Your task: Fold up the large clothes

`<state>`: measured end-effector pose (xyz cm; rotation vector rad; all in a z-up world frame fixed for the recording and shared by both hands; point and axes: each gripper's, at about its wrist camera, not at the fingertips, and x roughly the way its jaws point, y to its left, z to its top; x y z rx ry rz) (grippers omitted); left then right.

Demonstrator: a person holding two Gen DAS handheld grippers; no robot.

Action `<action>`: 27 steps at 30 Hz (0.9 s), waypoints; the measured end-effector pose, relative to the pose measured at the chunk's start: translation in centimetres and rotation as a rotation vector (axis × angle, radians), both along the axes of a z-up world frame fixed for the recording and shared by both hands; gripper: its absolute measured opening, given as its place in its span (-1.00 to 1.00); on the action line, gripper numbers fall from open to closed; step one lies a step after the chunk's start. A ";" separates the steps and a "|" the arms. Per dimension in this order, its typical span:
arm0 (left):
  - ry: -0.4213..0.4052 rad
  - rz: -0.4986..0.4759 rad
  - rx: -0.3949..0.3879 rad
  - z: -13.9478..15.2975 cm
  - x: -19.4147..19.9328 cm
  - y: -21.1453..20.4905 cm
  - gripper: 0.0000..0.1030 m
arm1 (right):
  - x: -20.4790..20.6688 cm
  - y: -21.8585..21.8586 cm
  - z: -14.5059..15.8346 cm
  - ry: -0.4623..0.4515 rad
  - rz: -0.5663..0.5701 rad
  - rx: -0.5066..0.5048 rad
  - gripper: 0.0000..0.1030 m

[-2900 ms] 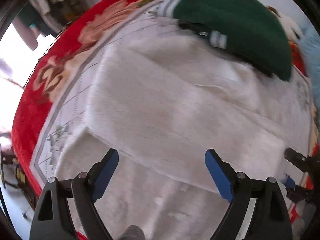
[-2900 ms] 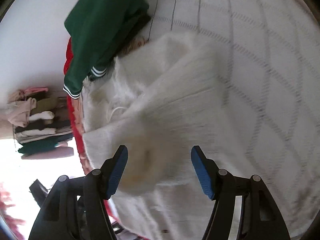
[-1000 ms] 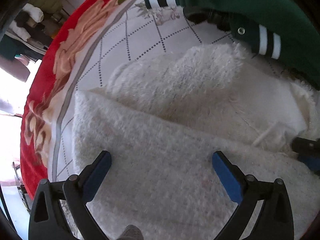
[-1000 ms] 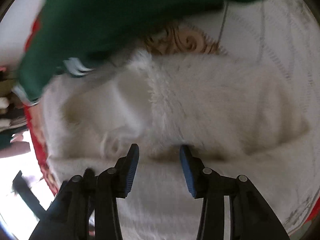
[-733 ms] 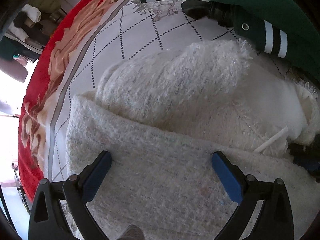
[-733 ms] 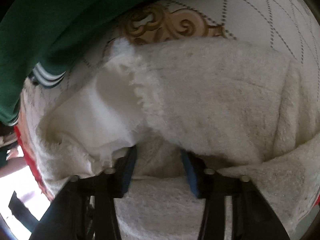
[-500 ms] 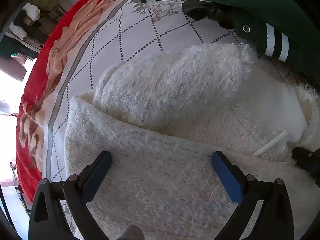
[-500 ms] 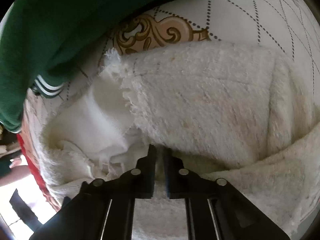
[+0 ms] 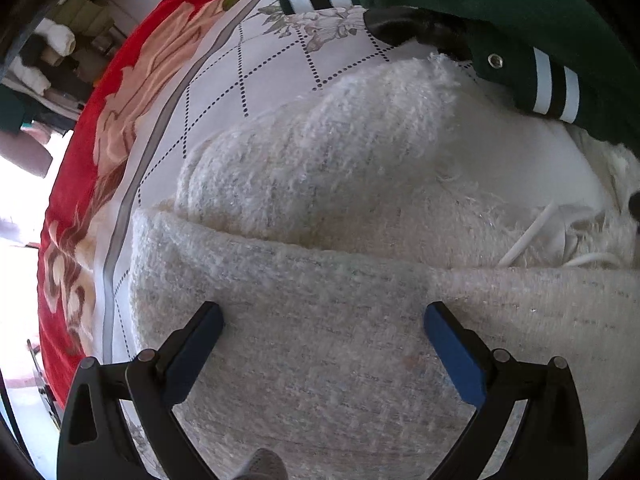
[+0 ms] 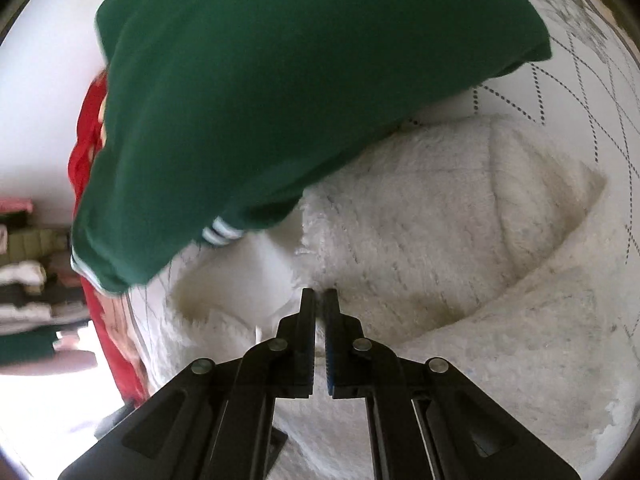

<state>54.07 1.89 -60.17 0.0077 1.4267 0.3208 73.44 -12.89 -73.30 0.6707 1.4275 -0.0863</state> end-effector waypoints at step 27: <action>-0.007 -0.027 -0.098 4.9 -8.0 -5.0 1.00 | -14.4 -15.5 -4.4 0.292 0.435 -0.187 0.24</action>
